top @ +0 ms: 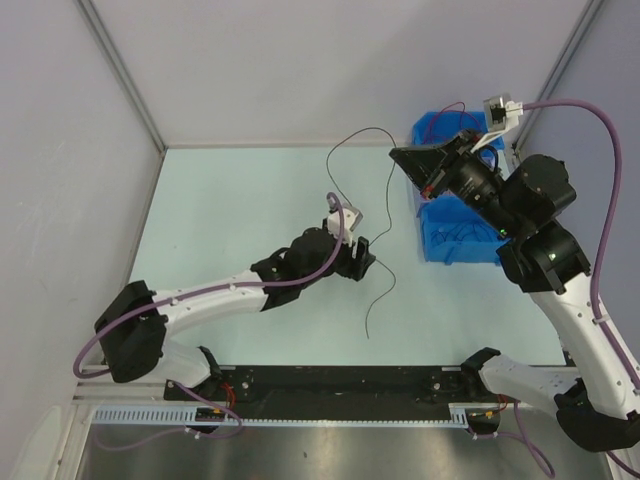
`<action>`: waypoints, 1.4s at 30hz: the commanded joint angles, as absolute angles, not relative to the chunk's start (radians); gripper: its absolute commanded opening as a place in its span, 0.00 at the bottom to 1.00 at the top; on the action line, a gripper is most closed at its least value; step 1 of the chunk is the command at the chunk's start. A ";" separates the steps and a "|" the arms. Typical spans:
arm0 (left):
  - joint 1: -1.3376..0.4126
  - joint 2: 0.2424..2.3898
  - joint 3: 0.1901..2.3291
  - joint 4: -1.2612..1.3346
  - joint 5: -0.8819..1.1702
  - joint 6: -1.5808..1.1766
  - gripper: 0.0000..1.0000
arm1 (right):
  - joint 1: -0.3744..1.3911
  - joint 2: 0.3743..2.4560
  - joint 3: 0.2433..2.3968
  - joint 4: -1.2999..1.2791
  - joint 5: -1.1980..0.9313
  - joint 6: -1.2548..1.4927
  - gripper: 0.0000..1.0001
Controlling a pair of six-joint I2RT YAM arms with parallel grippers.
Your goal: Untangle the cables
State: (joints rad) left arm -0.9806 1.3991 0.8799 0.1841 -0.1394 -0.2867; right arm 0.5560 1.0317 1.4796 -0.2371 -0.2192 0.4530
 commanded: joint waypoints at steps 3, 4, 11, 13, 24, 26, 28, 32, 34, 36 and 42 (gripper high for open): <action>-0.997 1.428 0.939 0.238 -0.209 -0.238 0.52 | 0.535 1.005 1.509 -0.236 -0.235 0.463 0.00; -0.999 1.431 0.939 0.244 -0.210 -0.236 0.43 | 0.529 1.006 1.509 -0.238 -0.239 0.462 0.00; -1.003 1.414 0.959 0.246 -0.225 -0.222 0.06 | 0.491 0.994 1.509 -0.267 -0.232 0.463 0.00; -1.003 1.381 0.974 0.200 -0.235 -0.219 0.00 | 0.474 0.991 1.509 -0.285 -0.198 0.460 0.00; -0.989 1.160 1.175 -0.107 -0.238 -0.206 0.00 | 0.357 1.035 1.447 -0.485 -0.017 0.492 0.00; -0.988 1.140 1.228 -0.146 -0.226 -0.206 0.00 | 0.357 1.063 1.416 -0.488 -0.090 0.514 0.00; -0.985 1.134 1.268 -0.167 -0.213 -0.203 0.00 | 0.377 1.077 1.375 -0.457 -0.153 0.526 0.00; -0.985 1.144 1.307 -0.189 -0.199 -0.198 0.00 | 0.500 1.103 1.355 -0.449 -0.144 0.508 0.00; -0.983 1.144 1.312 -0.190 -0.195 -0.199 0.00 | 0.573 1.124 1.353 -0.462 -0.124 0.489 0.00; -0.983 1.143 1.321 -0.192 -0.193 -0.204 0.00 | 0.604 1.155 1.351 -0.483 -0.100 0.486 0.00; -0.977 1.109 1.376 -0.215 -0.196 -0.195 0.00 | 0.621 1.196 1.310 -0.564 -0.071 0.518 0.00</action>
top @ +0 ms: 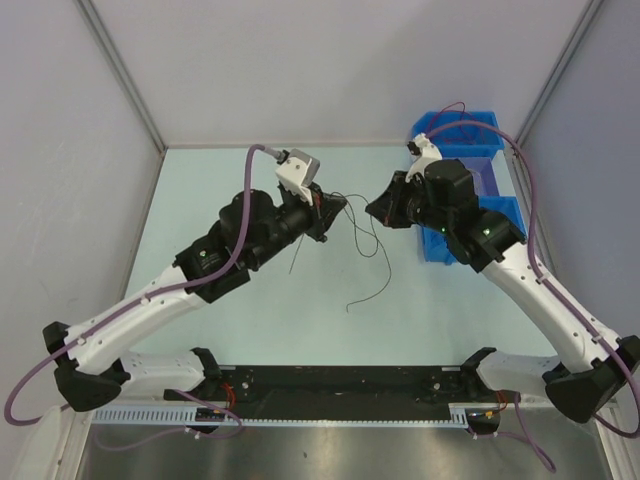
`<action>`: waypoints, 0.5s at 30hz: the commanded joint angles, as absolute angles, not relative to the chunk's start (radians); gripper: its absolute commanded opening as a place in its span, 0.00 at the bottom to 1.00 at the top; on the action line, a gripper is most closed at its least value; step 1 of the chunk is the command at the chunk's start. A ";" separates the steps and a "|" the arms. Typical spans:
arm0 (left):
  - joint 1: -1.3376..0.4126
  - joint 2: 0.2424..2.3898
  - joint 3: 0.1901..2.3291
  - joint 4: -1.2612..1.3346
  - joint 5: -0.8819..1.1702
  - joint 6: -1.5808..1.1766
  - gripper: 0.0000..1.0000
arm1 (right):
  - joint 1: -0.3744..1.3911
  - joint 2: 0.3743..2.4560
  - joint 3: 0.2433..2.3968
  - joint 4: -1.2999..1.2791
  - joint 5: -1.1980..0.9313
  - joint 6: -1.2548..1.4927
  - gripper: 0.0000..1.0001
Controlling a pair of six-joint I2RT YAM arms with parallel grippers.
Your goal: Untangle the cables
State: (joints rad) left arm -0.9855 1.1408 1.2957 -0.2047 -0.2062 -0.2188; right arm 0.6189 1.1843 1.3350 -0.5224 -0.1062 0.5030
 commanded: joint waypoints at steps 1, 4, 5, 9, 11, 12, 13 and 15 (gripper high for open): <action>-0.976 1.105 1.393 -0.222 -0.196 -0.195 0.00 | 0.620 1.200 1.301 -0.560 -0.075 0.520 0.00; -0.971 1.088 1.411 -0.227 -0.180 -0.196 0.00 | 0.621 1.219 1.284 -0.569 -0.106 0.522 0.05; -0.971 1.078 1.413 -0.224 -0.176 -0.190 0.00 | 0.623 1.224 1.282 -0.575 -0.110 0.514 0.11; -0.968 1.081 1.413 -0.248 -0.216 -0.172 0.00 | 0.615 1.195 1.284 -0.589 -0.065 0.482 0.55; -0.965 1.075 1.405 -0.258 -0.218 -0.172 0.00 | 0.589 1.142 1.287 -0.580 -0.063 0.471 0.66; -0.963 1.072 1.399 -0.256 -0.216 -0.173 0.00 | 0.543 1.125 1.289 -0.574 -0.074 0.469 0.68; -0.963 1.069 1.388 -0.255 -0.215 -0.175 0.00 | 0.519 1.106 1.292 -0.569 -0.110 0.466 0.69; -0.963 1.065 1.381 -0.256 -0.216 -0.175 0.00 | 0.444 1.059 1.295 -0.561 -0.150 0.456 0.69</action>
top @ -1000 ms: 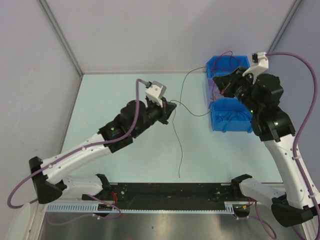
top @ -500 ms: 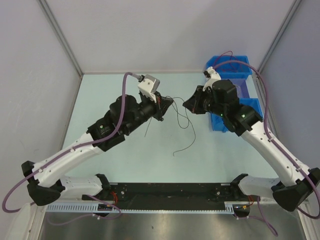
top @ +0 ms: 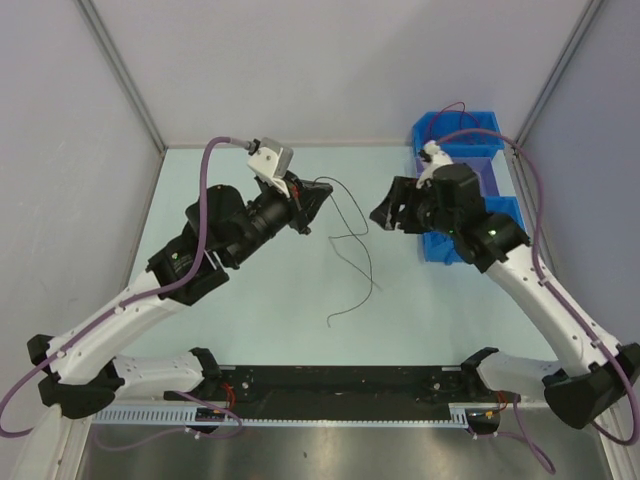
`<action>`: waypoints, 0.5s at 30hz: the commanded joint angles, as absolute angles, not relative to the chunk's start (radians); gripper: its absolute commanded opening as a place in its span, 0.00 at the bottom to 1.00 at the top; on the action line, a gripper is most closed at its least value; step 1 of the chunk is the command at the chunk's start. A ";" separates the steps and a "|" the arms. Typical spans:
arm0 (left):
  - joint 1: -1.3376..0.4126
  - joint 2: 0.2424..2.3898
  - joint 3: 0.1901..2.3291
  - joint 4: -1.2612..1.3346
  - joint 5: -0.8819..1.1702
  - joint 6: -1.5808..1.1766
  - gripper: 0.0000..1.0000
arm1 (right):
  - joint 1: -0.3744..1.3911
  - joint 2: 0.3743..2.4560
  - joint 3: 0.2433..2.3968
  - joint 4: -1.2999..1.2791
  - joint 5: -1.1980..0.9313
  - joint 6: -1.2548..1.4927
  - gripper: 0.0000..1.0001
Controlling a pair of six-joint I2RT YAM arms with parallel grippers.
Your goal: Untangle the cables
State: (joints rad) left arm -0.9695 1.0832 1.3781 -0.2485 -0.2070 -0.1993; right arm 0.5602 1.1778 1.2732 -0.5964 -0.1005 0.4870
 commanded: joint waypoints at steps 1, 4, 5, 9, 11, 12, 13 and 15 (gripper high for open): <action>-0.963 1.063 1.376 -0.258 -0.216 -0.173 0.00 | 0.418 1.043 1.296 -0.555 -0.188 0.448 0.69; -0.959 1.063 1.374 -0.265 -0.227 -0.172 0.00 | 0.379 0.976 1.296 -0.519 -0.264 0.411 0.69; -0.959 1.065 1.374 -0.268 -0.227 -0.173 0.00 | 0.379 0.959 1.296 -0.508 -0.288 0.400 0.69; -0.954 1.074 1.379 -0.265 -0.215 -0.176 0.00 | 0.383 0.898 1.287 -0.450 -0.452 0.368 0.70; -0.954 1.080 1.382 -0.261 -0.212 -0.176 0.00 | 0.390 0.884 1.272 -0.424 -0.486 0.357 0.69; -0.953 1.083 1.388 -0.261 -0.210 -0.176 0.00 | 0.393 0.870 1.258 -0.417 -0.514 0.353 0.70; -0.951 1.088 1.393 -0.262 -0.209 -0.179 0.00 | 0.396 0.865 1.249 -0.413 -0.525 0.342 0.70; -0.950 1.094 1.407 -0.268 -0.206 -0.181 0.00 | 0.400 0.851 1.218 -0.393 -0.554 0.341 0.70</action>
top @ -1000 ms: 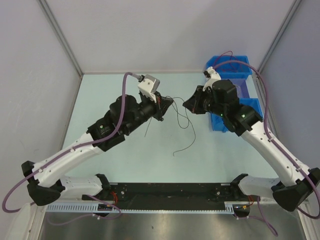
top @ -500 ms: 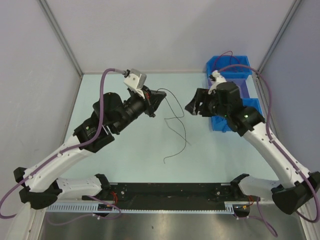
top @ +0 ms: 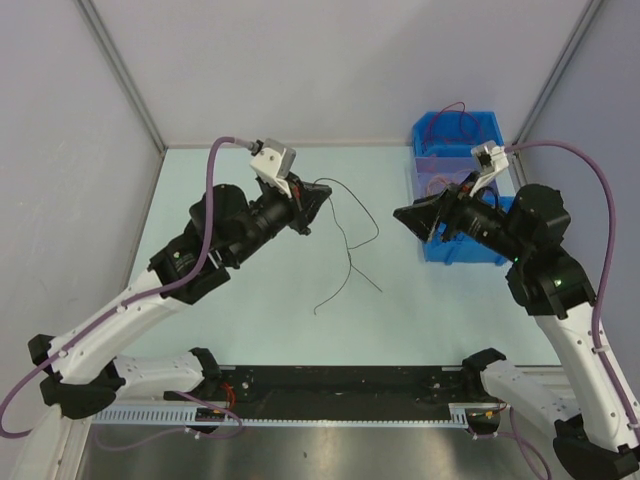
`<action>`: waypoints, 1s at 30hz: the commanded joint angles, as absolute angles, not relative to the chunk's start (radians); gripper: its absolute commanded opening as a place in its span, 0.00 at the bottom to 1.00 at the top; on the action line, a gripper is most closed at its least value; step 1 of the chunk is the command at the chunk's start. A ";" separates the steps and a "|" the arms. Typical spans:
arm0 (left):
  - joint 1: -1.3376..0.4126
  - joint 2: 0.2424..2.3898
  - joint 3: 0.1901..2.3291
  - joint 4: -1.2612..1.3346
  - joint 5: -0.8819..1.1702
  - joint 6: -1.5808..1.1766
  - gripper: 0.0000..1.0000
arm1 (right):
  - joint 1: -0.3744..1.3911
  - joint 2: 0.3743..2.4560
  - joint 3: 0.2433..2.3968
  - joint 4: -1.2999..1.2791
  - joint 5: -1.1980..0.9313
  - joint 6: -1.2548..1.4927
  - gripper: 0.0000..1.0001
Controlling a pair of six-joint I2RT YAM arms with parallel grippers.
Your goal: Untangle the cables
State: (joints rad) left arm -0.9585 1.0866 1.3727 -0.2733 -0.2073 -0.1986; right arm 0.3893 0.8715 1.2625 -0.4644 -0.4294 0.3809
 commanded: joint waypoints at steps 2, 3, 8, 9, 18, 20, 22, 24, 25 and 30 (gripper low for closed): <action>-0.948 1.103 1.416 -0.275 -0.203 -0.189 0.00 | 0.413 0.833 1.198 -0.370 -0.558 0.341 0.70; -0.945 1.104 1.422 -0.278 -0.202 -0.192 0.00 | 0.419 0.827 1.180 -0.364 -0.545 0.338 0.70; -0.940 1.123 1.450 -0.302 -0.207 -0.219 0.00 | 0.501 0.805 1.137 -0.350 -0.414 0.339 0.70; -0.939 1.126 1.459 -0.304 -0.210 -0.224 0.00 | 0.521 0.801 1.128 -0.342 -0.367 0.339 0.70; -0.927 1.187 1.566 -0.452 -0.406 -0.478 0.00 | 0.789 0.787 0.966 -0.241 0.041 0.393 0.70; -0.925 1.196 1.586 -0.494 -0.431 -0.523 0.00 | 0.843 0.805 0.956 -0.230 0.171 0.390 0.71; -0.919 1.201 1.603 -0.509 -0.452 -0.578 0.00 | 0.934 0.847 0.954 -0.222 0.256 0.371 0.71; -0.913 1.200 1.606 -0.503 -0.456 -0.606 0.01 | 0.994 0.905 0.954 -0.195 0.365 0.357 0.72; -0.911 1.201 1.606 -0.499 -0.460 -0.612 0.00 | 1.043 0.925 0.954 -0.169 0.389 0.347 0.72; -0.897 1.201 1.609 -0.473 -0.436 -0.626 0.00 | 1.111 1.041 0.954 -0.103 0.512 0.347 0.71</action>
